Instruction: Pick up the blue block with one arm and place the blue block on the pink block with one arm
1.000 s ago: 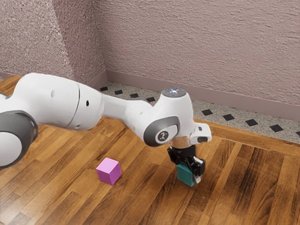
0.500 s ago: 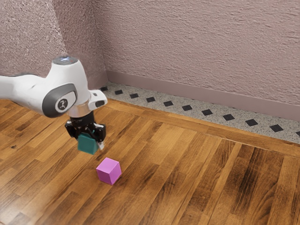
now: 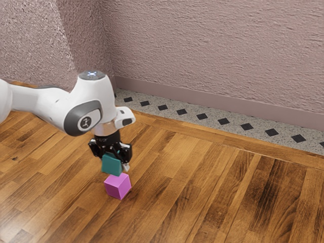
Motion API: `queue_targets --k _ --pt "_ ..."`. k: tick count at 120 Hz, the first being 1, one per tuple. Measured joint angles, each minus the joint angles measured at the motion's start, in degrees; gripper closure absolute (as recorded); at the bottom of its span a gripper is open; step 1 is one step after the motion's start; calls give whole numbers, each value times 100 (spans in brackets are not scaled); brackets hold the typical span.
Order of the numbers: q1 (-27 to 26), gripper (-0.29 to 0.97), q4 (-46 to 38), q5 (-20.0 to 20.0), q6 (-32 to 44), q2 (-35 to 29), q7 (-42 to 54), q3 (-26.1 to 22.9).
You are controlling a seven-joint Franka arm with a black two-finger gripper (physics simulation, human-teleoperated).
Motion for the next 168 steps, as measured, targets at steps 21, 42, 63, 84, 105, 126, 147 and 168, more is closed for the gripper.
queue_targets --k 21,42,63,84,105,126,147,168 --pt "188 42 -156 248 122 -60 -41 -3" --pt "96 44 -169 405 365 69 -53 -12" --pt "58 44 -278 429 592 252 -86 -60" --pt "-23 44 -430 437 776 184 -124 -49" --pt "-31 44 -547 450 854 80 -146 -20" --pt "130 44 -695 467 887 -43 -110 -11" --pt "109 44 -700 475 937 -47 -81 -10" --pt "78 44 -700 479 1003 -39 -60 -11"
